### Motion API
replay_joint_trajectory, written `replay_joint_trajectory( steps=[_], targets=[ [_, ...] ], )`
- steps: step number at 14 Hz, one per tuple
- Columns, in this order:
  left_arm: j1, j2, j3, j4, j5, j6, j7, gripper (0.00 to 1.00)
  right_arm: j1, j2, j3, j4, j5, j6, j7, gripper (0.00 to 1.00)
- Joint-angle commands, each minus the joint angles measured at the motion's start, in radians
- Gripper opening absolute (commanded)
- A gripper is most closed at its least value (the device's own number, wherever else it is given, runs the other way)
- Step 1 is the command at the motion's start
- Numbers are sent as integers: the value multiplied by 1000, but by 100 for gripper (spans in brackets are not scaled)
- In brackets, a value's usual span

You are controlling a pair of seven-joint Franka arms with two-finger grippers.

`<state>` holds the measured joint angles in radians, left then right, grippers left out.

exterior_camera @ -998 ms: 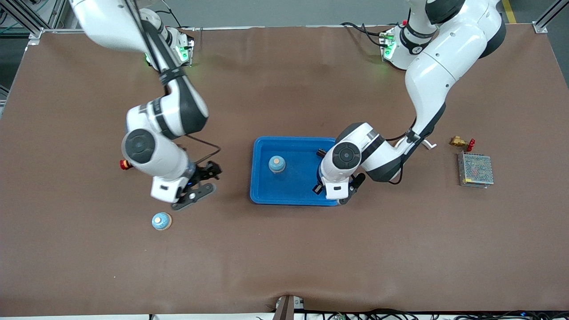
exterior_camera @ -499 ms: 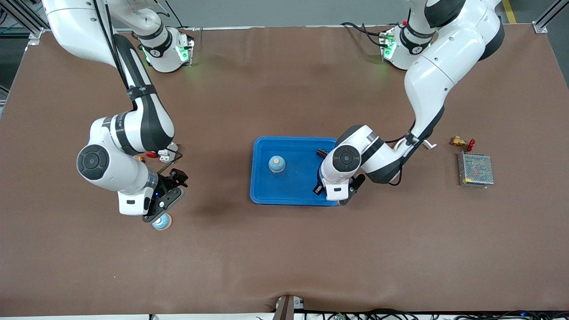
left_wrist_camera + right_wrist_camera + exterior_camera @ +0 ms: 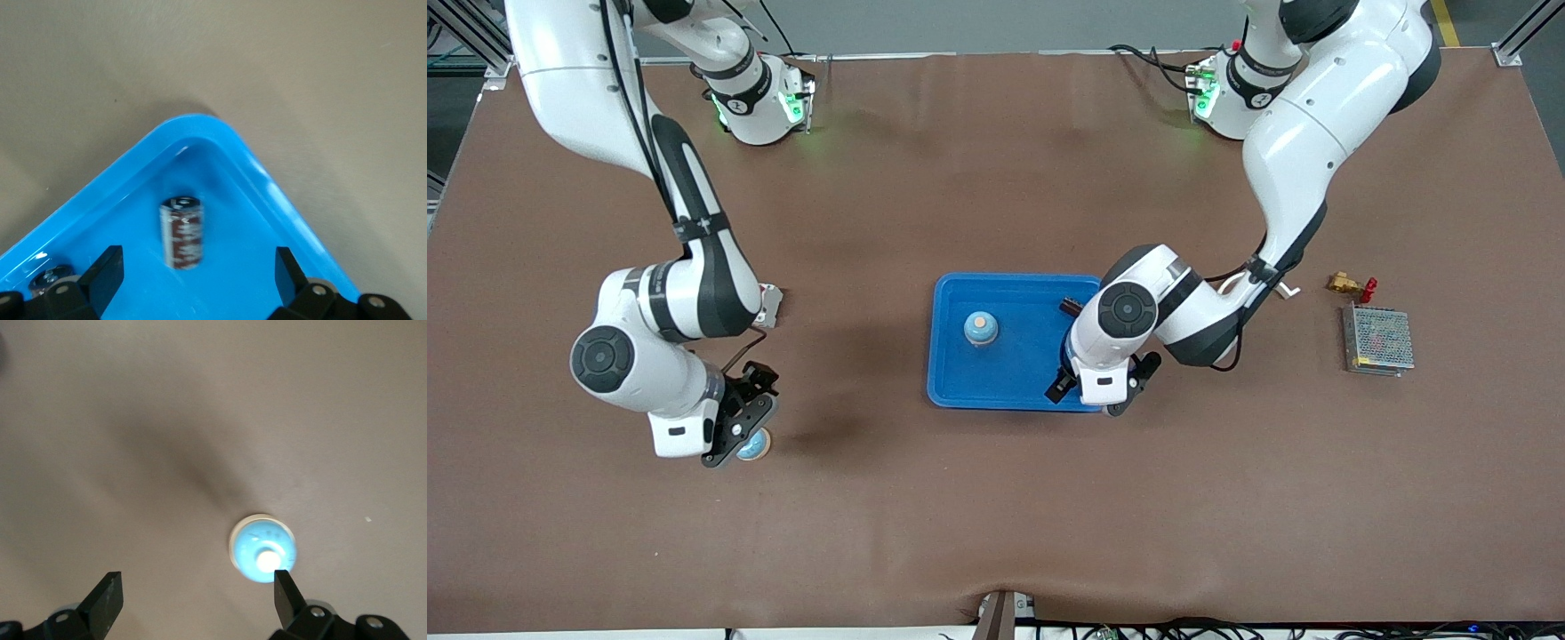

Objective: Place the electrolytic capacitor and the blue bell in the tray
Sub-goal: 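Release the capacitor into the tray while the right gripper reaches the other bell, then grasp the second blue bell with the right gripper while the left gripper withdraws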

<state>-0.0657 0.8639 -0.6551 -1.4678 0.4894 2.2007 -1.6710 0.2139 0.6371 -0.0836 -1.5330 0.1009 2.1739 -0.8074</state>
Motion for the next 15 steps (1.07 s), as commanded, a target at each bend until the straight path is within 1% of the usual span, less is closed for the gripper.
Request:
replay_joint_trajectory(
  steps=[1, 3, 6, 9, 11, 14, 15],
  targets=[
    [15, -61, -4, -8, -8, -18, 36, 100, -34, 45, 18, 48, -10, 30, -67, 100],
    [44, -98, -12, -8, -11, -28, 94, 100, -45, 62, 18, 48, -15, 56, -101, 100],
    [63, -166, -11, -9, -12, -128, 248, 100, -53, 87, 18, 48, -16, 89, -125, 100],
    [125, -224, -14, -9, -17, -168, 383, 100, -53, 113, 18, 48, -16, 122, -139, 100],
    [150, -261, -14, -8, -18, -209, 451, 100, -53, 127, 18, 48, -30, 148, -144, 100],
    [194, -304, -14, -9, -23, -214, 509, 100, -57, 139, 18, 47, -44, 156, -173, 100],
    [219, -318, -14, -9, -43, -220, 552, 100, -64, 148, 18, 47, -43, 159, -193, 100]
  ],
)
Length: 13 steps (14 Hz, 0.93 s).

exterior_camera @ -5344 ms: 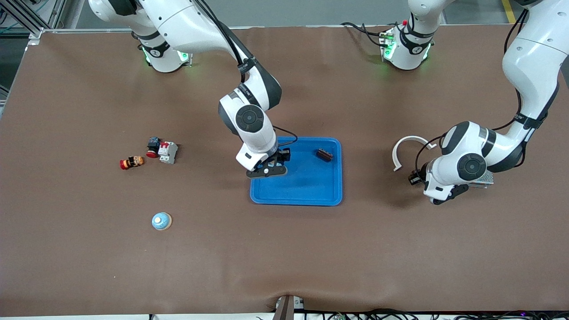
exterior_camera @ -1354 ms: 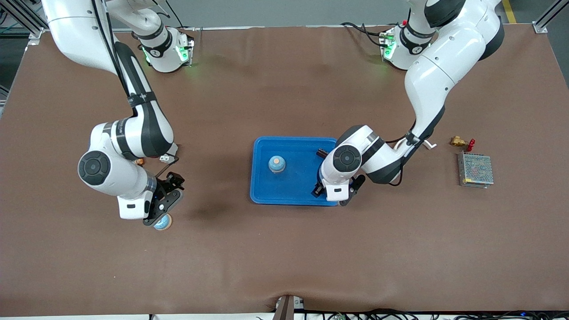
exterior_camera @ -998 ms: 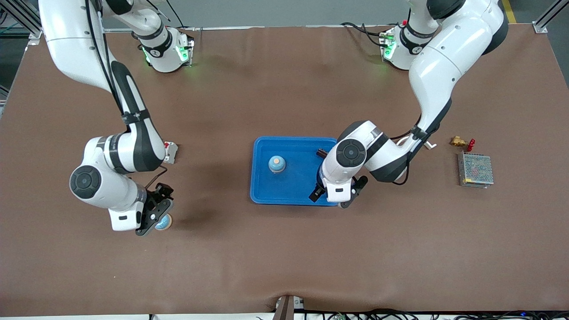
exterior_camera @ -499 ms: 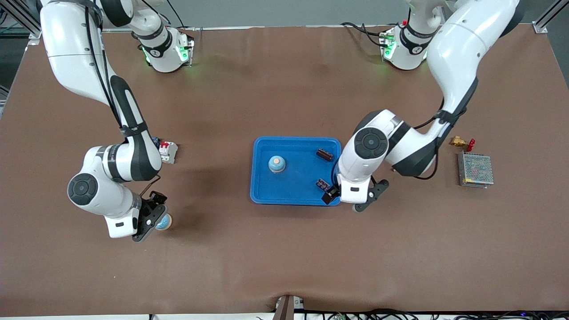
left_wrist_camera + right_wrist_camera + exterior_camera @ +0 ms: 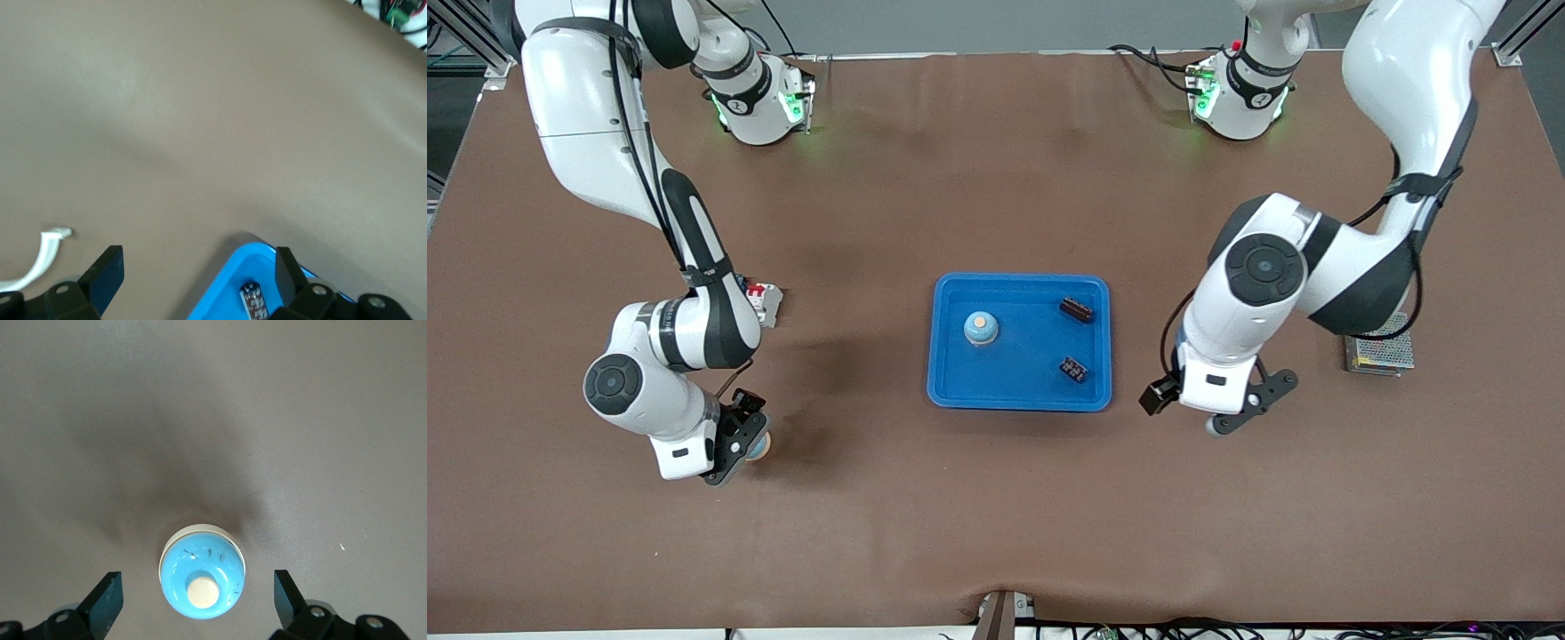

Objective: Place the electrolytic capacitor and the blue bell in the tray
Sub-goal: 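Grasp the second blue bell with the right gripper while the left gripper withdraws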

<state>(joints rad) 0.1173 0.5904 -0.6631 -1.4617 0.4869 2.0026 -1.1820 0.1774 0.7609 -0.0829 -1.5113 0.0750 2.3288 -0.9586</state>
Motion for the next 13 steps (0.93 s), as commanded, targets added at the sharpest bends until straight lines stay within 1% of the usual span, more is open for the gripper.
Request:
replay_joint_trajectory(
  steps=[1, 3, 6, 8, 10, 13],
  targets=[
    [57, -60, -6, -14, -74, -50, 120, 100, -30, 29, 17, 25, -17, 7, -46, 100],
    [105, -104, -6, -15, -106, -91, 226, 100, -30, 31, 17, 22, -17, 26, -48, 100],
    [166, -171, -6, -14, -110, -200, 407, 100, -32, 37, 17, 13, -12, 46, -48, 100],
    [206, -216, -6, -8, -140, -257, 520, 100, -32, 46, 18, 13, -11, 56, -48, 100],
    [242, -234, -4, 36, -188, -316, 599, 100, -35, 55, 18, 0, -6, 72, -48, 100],
    [269, -247, -4, 93, -191, -451, 633, 100, -32, 57, 20, -17, -6, 99, -48, 100]
  ],
)
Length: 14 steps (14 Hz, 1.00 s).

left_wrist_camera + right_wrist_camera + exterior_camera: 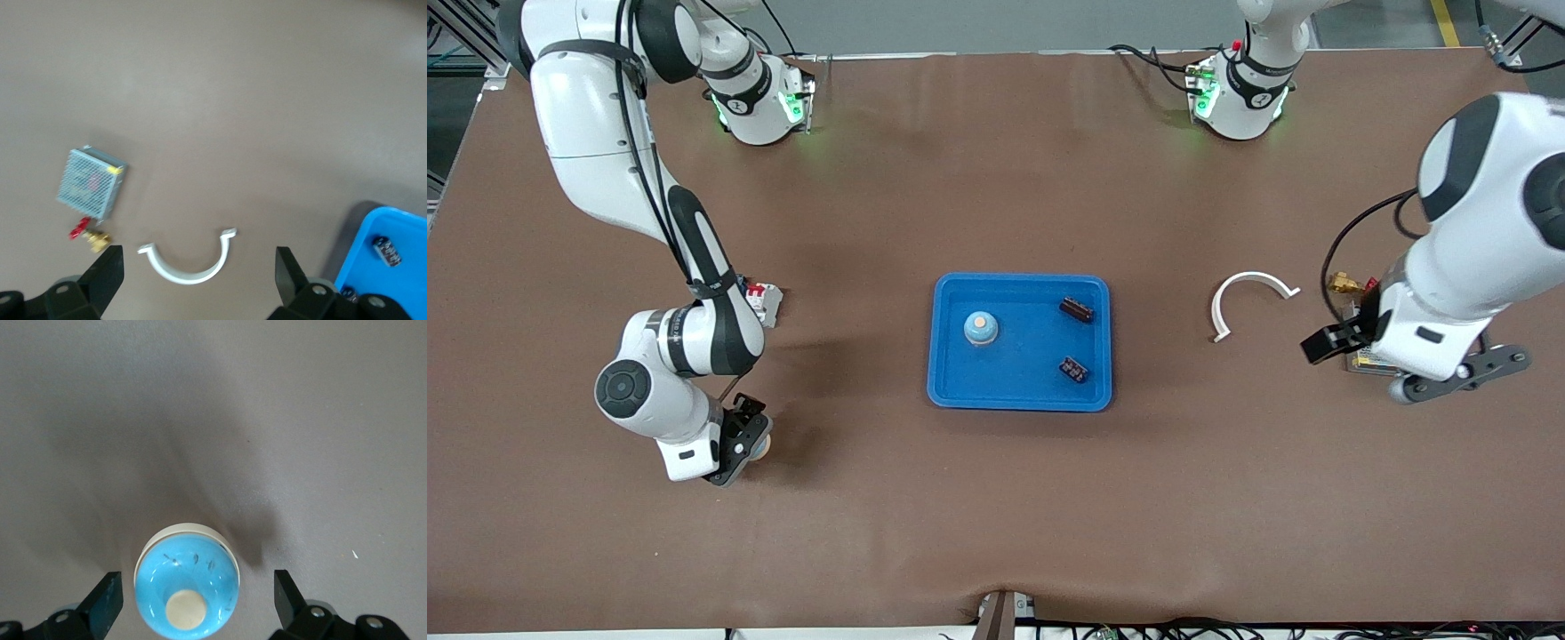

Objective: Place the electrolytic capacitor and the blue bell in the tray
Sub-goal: 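Grasp the second blue bell with the right gripper while the left gripper withdraws, then carry the second bell to the tray with the right gripper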

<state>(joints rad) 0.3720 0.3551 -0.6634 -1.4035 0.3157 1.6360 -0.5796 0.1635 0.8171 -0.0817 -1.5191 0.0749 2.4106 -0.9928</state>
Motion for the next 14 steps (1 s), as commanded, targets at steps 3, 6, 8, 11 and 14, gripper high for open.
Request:
replay_joint_trajectory(
  steps=[3, 6, 8, 11, 14],
  targets=[
    [16, -16, -7, 40, -32, -117, 66, 100, -19, 7, 20, -12, -1, 25, -12, 100],
    [15, -33, -8, 41, -35, -128, 69, 100, -21, 7, 20, -15, -1, 25, -12, 100],
    [5, -33, -8, 41, -35, -128, 69, 100, -21, 7, 22, -15, 0, 24, -10, 100],
    [2, -36, -16, 47, -40, -127, 72, 100, -21, 7, 22, -15, 0, 22, -9, 100],
    [-7, -57, -4, 46, -70, -128, 72, 100, -21, 7, 22, -12, 2, 18, 2, 75]
  ],
)
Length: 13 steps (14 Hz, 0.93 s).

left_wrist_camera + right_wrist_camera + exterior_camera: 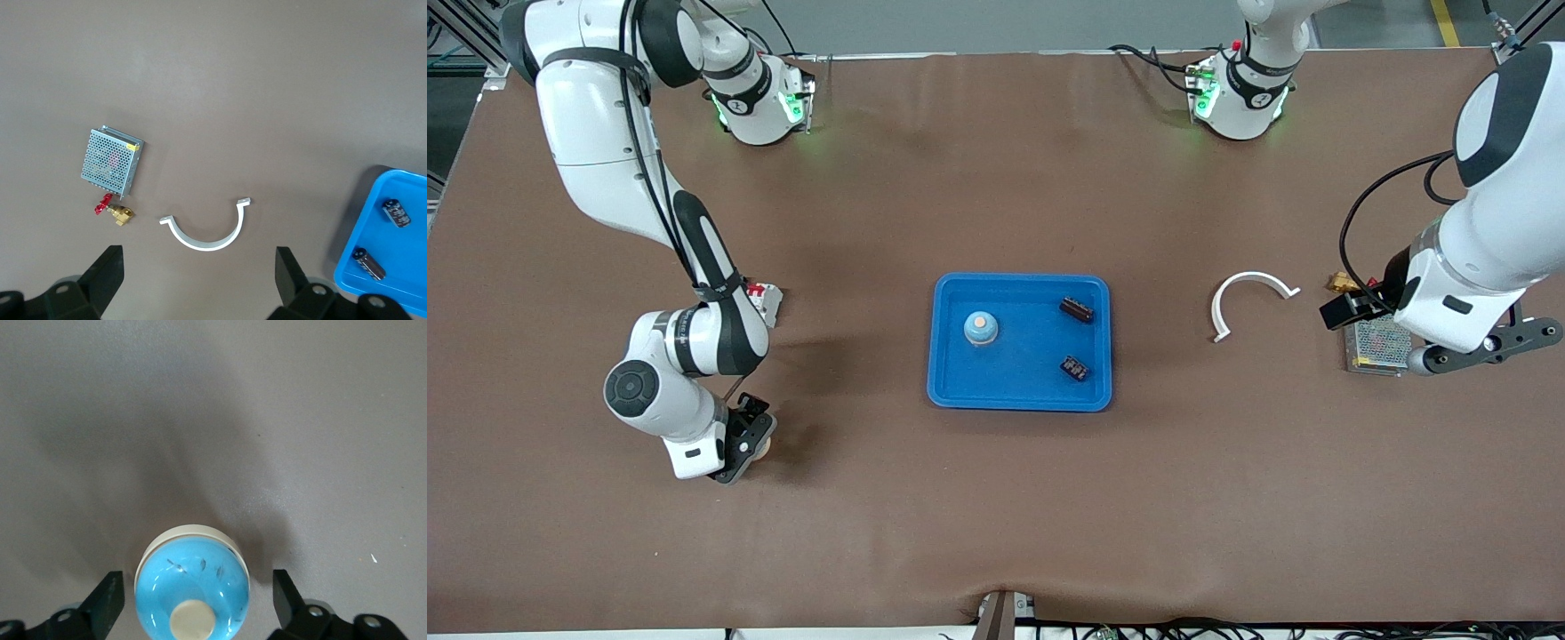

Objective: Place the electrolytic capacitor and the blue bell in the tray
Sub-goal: 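Carry the second bell to the tray with the right gripper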

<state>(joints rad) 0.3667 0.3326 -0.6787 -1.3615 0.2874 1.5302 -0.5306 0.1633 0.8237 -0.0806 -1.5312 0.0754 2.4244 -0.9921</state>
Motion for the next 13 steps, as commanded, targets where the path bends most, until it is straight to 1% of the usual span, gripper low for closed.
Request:
replay_joint_trajectory(
  steps=[1, 3, 4, 5, 6, 9, 10, 13],
  targets=[
    [-12, -40, 45, 5, -60, -19, 24, 100, -19, 0, 21, 3, 3, 1, 3, 69],
    [-102, -75, 170, 4, -118, -16, 29, 100, -22, 0, 21, 3, 3, -1, 3, 68],
    [-132, -92, 216, 1, -148, -15, 35, 100, -22, 0, 21, 3, 6, -2, 3, 63],
    [-152, -102, 243, -1, -158, -15, 35, 100, -21, 0, 21, 5, 23, -4, 4, 59],
    [-179, -116, 272, -2, -163, -15, 40, 100, -19, -1, 21, 6, 32, -4, 6, 57],
    [-314, -158, 407, -7, -180, -18, 89, 100, -11, -8, 22, 16, 38, -33, 27, 56],
    [-339, -168, 442, -11, -182, -21, 109, 100, -7, -11, 22, 28, 38, -56, 42, 56],
    [-354, -187, 459, -21, -171, -21, 243, 100, 18, -34, 22, 65, 38, -161, 117, 56]
  ],
)
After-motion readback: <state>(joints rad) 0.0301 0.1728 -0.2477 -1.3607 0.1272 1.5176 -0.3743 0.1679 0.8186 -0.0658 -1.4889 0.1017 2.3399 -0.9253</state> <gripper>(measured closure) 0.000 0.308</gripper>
